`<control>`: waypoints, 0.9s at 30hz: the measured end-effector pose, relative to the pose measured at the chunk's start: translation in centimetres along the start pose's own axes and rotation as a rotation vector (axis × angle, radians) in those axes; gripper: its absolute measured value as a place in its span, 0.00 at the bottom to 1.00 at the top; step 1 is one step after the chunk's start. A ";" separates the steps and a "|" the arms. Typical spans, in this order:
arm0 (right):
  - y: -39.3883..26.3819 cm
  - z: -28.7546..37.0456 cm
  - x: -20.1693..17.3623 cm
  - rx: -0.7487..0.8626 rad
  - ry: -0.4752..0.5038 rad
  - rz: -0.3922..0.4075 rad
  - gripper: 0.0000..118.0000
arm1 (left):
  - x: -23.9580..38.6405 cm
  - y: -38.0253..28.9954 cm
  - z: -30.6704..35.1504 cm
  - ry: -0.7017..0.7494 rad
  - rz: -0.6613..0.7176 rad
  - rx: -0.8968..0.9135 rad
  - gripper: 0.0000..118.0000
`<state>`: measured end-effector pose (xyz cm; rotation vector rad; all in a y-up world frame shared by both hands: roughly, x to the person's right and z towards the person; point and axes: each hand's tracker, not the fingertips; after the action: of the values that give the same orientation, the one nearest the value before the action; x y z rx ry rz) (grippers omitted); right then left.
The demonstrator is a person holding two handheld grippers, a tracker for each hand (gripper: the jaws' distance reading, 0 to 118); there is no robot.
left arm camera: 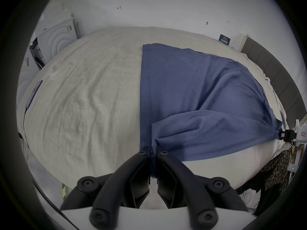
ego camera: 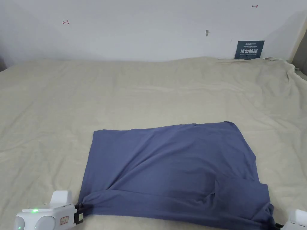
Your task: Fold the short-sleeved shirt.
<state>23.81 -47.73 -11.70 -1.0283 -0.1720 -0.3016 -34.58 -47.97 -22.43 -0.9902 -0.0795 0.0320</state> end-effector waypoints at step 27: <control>6.8 11.3 -4.3 0.374 0.003 0.148 0.80 | 2.7 5.3 10.5 -0.026 0.110 0.390 0.91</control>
<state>21.94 -34.00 -12.66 -0.6661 -0.1420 -0.1286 -32.74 -36.11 -20.97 -0.6031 -0.0402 0.1560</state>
